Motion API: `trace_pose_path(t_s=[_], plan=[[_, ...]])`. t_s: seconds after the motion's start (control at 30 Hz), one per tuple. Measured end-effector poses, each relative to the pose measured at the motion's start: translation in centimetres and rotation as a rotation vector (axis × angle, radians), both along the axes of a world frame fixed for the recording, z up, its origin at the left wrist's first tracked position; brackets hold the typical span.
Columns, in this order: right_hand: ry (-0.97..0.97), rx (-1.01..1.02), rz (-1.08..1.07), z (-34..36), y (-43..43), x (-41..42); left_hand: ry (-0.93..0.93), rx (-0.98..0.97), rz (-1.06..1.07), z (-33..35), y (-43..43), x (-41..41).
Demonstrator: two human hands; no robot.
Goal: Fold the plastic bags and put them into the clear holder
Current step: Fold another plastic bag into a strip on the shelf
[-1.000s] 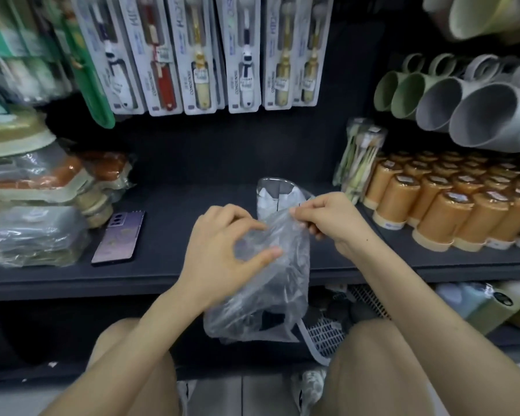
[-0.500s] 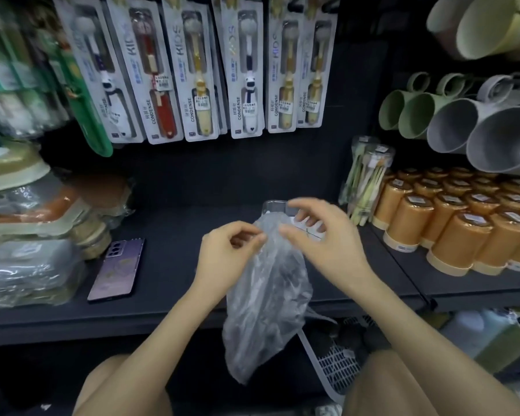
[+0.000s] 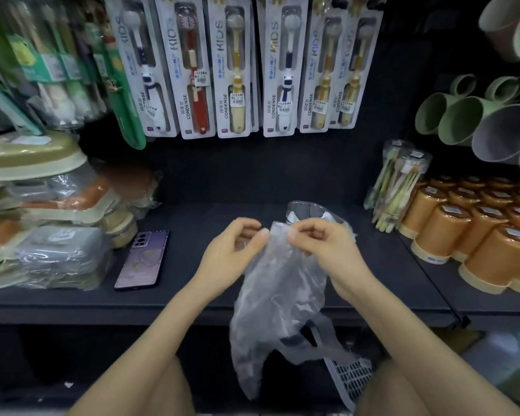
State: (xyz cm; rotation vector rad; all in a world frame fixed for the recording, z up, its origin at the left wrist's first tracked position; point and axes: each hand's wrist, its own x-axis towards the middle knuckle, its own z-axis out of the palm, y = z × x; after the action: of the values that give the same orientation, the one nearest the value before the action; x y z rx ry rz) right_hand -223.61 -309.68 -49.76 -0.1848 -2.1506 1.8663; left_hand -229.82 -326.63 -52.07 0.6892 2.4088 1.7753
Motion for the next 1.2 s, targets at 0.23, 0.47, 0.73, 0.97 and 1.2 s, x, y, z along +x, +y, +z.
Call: trace_pose_path(t_s=[0.23, 0.47, 0.73, 0.97, 1.2], plan=[[-0.104, -0.212, -0.011, -0.2, 3.5, -0.4, -0.001, -0.025, -0.016, -1.6, -2.5, -1.3], [-0.200, 0.017, 0.028, -0.8, 7.1, 0.5, -0.033, -0.132, -0.068, 0.1, -4.5, -2.5], [-0.082, 0.182, 0.115, 1.6, 4.5, 0.4, 0.176, -0.480, -0.191, 4.0, -3.9, -2.8], [0.050, 0.166, 0.168, 3.5, 1.1, -1.3, 0.129, -0.042, -0.133, 3.4, 1.7, -1.3], [0.059, 0.303, 0.221, -1.4, 3.2, 0.6, -0.119, 0.352, 0.092, 1.3, 0.2, -2.9]])
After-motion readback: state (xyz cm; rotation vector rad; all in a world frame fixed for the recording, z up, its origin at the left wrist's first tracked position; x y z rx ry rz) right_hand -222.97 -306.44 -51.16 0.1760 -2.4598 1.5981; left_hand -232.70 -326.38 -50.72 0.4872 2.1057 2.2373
